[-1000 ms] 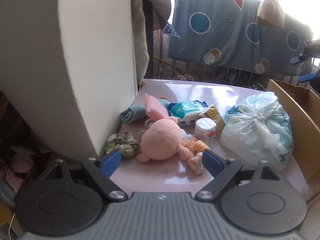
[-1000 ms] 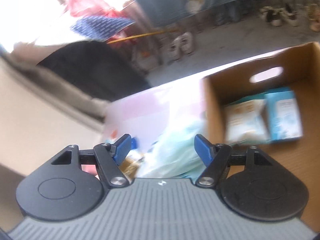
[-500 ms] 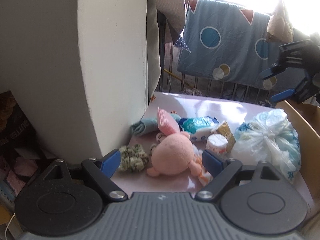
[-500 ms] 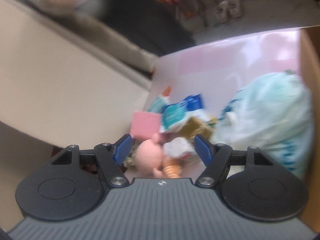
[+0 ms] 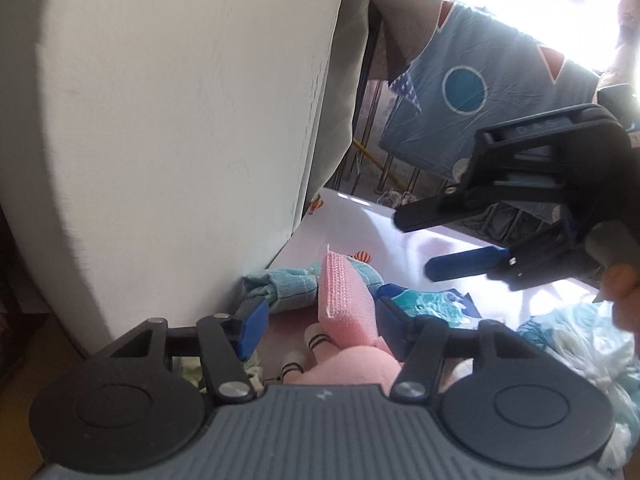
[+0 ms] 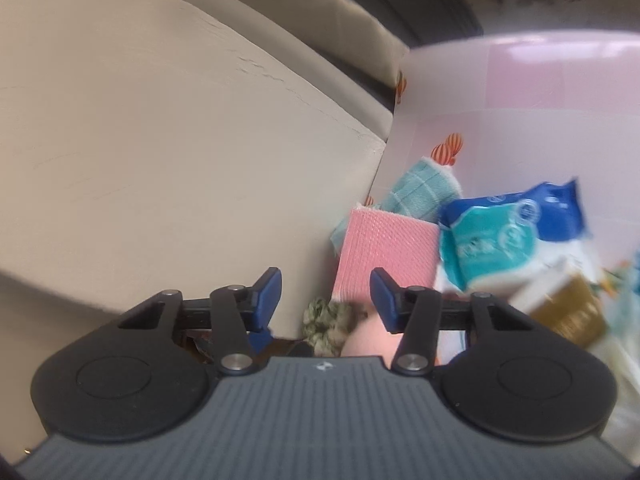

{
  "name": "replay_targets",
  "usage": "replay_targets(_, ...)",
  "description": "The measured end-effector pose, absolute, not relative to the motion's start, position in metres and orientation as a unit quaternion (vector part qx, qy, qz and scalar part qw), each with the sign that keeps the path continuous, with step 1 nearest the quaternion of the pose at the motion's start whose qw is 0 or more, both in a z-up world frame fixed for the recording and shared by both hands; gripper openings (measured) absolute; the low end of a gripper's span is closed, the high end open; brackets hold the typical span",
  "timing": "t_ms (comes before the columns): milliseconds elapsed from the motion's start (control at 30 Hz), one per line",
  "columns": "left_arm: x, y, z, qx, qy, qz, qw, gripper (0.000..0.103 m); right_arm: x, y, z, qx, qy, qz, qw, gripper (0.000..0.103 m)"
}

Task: Organize soft objects
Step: 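Move the right tool back to the pink sponge cloth and grasp it, then lift the pink sponge cloth with the right tool toward the cardboard box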

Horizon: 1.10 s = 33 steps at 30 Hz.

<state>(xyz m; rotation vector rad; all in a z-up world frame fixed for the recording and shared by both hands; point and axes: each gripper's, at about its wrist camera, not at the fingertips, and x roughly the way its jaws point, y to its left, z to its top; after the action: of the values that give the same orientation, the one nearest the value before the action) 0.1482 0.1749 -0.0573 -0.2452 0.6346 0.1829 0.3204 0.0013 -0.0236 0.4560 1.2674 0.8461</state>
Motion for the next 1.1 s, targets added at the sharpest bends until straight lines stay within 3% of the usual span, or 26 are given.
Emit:
replay_targets(133, 0.178, 0.180, -0.075, -0.128, 0.343, 0.088, 0.926, 0.052, 0.335, 0.019, -0.055, 0.209, 0.580, 0.374, 0.693, 0.048)
replay_targets(233, 0.191, 0.182, -0.083, -0.132, 0.359, 0.082, 0.920, 0.038, 0.341, 0.025, -0.070, 0.206, 0.589, 0.367, 0.689, 0.048)
replay_targets(300, 0.194, 0.181, -0.086, -0.131, 0.359, 0.086, 0.920, 0.023, 0.343, 0.029, -0.075, 0.199, 0.593, 0.366, 0.689, 0.050)
replay_targets(633, 0.184, 0.155, -0.073, -0.103, 0.303, 0.046, 0.946, 0.012, 0.343, 0.033, -0.066, 0.146, 0.600, 0.351, 0.704, 0.056)
replay_targets(767, 0.185, 0.141, -0.073, -0.092, 0.303, 0.029, 0.948, 0.012, 0.342, 0.033, -0.063, 0.119, 0.597, 0.339, 0.717, 0.056)
replay_targets(833, 0.190, 0.139, -0.074, -0.093, 0.303, 0.020, 0.948, 0.011, 0.341, 0.032, -0.063, 0.106, 0.591, 0.331, 0.728, 0.048)
replay_targets(900, 0.190, 0.138, -0.073, -0.095, 0.304, 0.013, 0.948, 0.011, 0.341, 0.028, -0.065, 0.099, 0.589, 0.324, 0.734, 0.031)
replay_targets(933, 0.190, 0.139, -0.073, -0.098, 0.304, 0.007, 0.948, 0.011, 0.342, 0.022, -0.067, 0.109, 0.589, 0.322, 0.733, 0.031)
replay_targets(1033, 0.186, 0.145, -0.074, -0.103, 0.305, -0.001, 0.947, 0.026, 0.343, 0.006, -0.067, 0.149, 0.579, 0.314, 0.738, 0.029)
replay_targets(1100, 0.182, 0.144, -0.076, -0.102, 0.307, -0.003, 0.946, 0.041, 0.341, -0.008, -0.060, 0.170, 0.596, 0.305, 0.723, 0.029)
